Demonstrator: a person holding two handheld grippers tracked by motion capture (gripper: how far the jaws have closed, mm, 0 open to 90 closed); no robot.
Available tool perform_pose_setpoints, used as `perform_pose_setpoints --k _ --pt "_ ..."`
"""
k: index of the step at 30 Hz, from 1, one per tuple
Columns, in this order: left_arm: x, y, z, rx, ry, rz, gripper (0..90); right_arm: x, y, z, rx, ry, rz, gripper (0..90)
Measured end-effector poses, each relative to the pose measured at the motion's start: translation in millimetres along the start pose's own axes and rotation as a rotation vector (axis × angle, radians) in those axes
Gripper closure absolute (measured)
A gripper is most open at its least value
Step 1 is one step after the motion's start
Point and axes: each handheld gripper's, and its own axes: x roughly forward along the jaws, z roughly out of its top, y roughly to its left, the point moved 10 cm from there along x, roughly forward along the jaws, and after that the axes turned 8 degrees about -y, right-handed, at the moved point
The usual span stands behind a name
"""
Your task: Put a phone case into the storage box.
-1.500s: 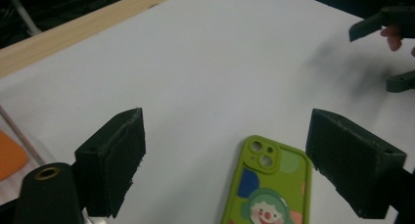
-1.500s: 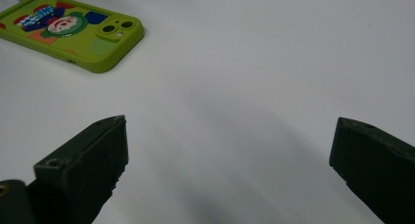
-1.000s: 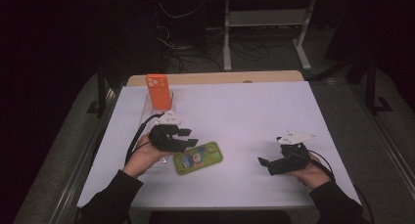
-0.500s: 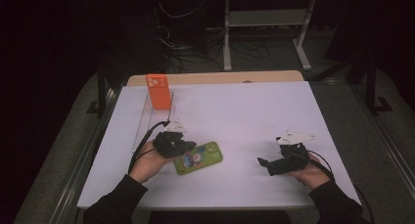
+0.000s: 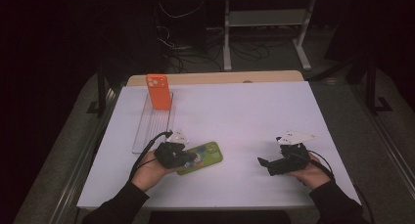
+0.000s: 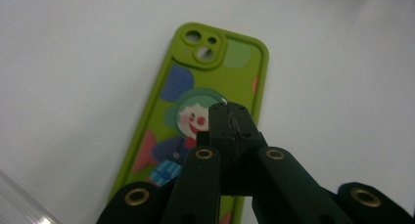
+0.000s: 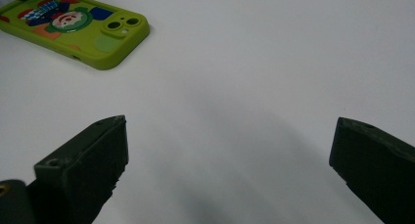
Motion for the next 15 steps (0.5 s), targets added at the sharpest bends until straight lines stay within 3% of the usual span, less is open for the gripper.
perform_pose_setpoints --k 2,3,4,15 --pt "-1.2 -1.6 -4.2 -0.002 0.005 0.000 89.9 0.1 -0.5 -0.3 -0.006 0.003 -0.004 0.2" --pt "-1.6 -1.7 -5.2 -0.003 0.005 0.001 89.9 -0.4 -2.6 -1.0 -0.035 0.008 -0.003 0.2" --pt "-2.5 -1.8 -8.2 -0.001 0.013 -0.002 89.9 0.0 0.4 0.6 -0.001 -0.001 -0.001 0.2" --pt "6.1 -3.8 -23.0 -0.024 0.054 0.007 89.9 1.1 0.9 0.2 0.004 0.007 0.004 0.2"
